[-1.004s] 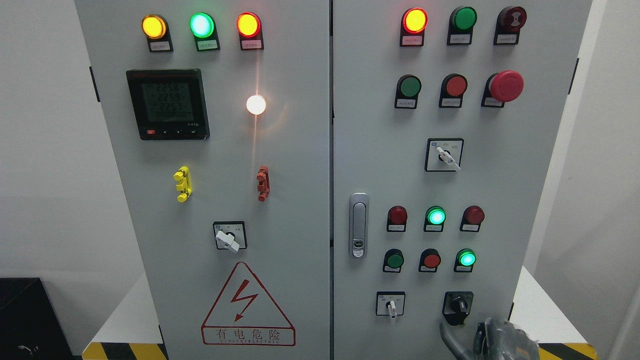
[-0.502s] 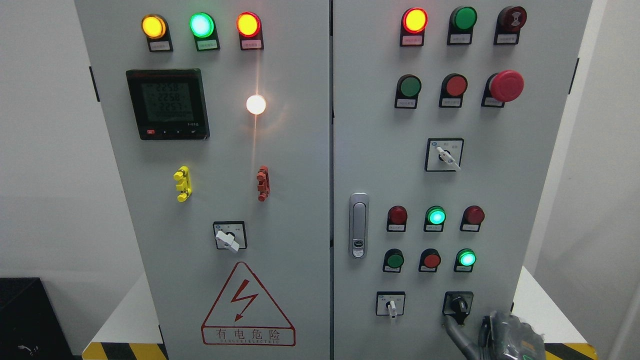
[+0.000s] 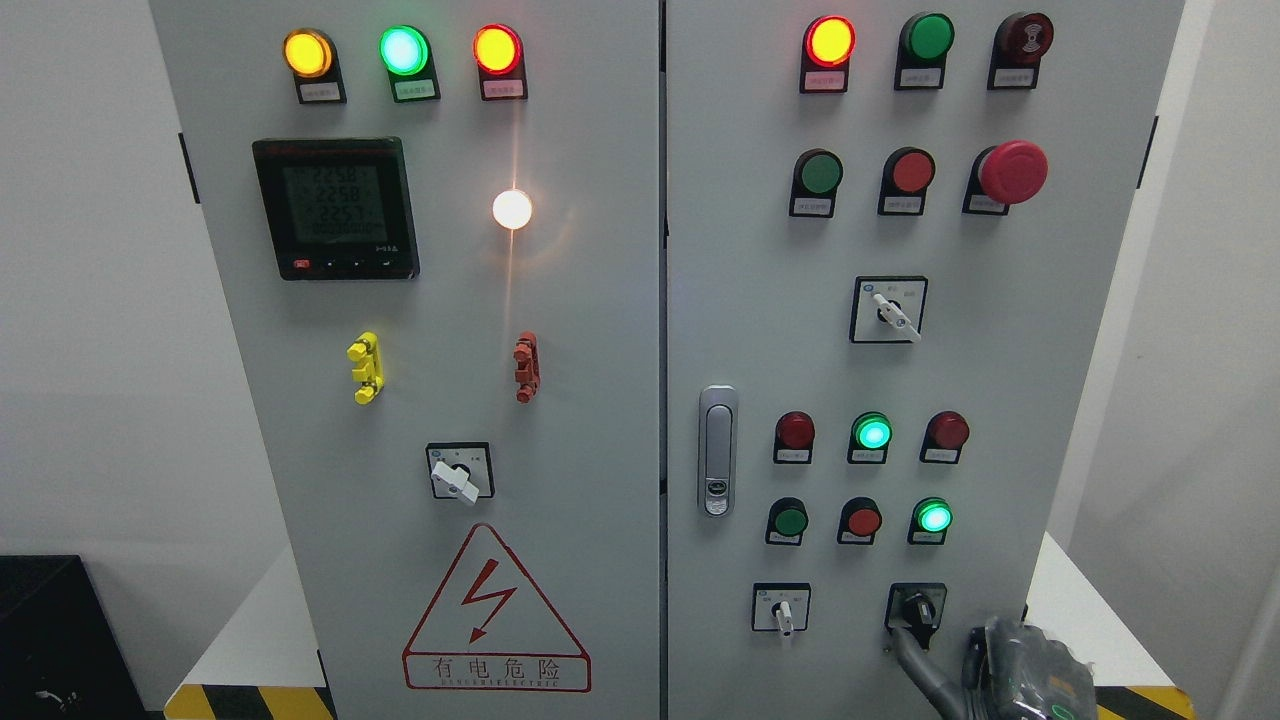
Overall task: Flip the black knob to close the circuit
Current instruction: 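Grip the black knob with the right hand and twist it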
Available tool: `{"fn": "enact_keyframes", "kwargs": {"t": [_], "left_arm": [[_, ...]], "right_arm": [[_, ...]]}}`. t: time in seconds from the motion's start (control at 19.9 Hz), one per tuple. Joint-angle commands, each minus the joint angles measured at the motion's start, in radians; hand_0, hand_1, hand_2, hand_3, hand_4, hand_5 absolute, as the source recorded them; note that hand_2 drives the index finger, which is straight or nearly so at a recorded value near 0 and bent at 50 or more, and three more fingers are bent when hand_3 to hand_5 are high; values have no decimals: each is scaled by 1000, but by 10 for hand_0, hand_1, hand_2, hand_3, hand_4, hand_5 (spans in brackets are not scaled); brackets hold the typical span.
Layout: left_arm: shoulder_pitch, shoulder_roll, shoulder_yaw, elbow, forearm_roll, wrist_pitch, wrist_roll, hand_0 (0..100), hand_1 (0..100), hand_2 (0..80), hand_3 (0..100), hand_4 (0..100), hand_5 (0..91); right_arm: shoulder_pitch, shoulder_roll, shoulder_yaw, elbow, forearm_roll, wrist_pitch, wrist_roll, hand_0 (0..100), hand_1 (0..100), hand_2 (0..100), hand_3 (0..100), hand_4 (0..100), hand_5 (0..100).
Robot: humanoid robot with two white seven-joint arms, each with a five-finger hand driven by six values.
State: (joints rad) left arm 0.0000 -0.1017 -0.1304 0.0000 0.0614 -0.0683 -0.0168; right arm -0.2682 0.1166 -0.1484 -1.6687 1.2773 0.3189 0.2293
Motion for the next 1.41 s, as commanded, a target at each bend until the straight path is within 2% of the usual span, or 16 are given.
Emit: {"fn": "enact_keyframes", "kwargs": {"t": [0.0, 1.36], "left_arm": [[21, 0, 0, -23, 0, -1, 0, 120, 556, 0, 0, 0, 0], [21, 0, 0, -23, 0, -1, 0, 120, 556, 0, 0, 0, 0]], "right_arm": [[0, -8, -62, 1, 1, -3, 1, 0, 61, 875, 1000, 894, 952], [-19, -11, -76, 7, -6, -1, 4, 0, 59, 872, 1000, 891, 948]]}}
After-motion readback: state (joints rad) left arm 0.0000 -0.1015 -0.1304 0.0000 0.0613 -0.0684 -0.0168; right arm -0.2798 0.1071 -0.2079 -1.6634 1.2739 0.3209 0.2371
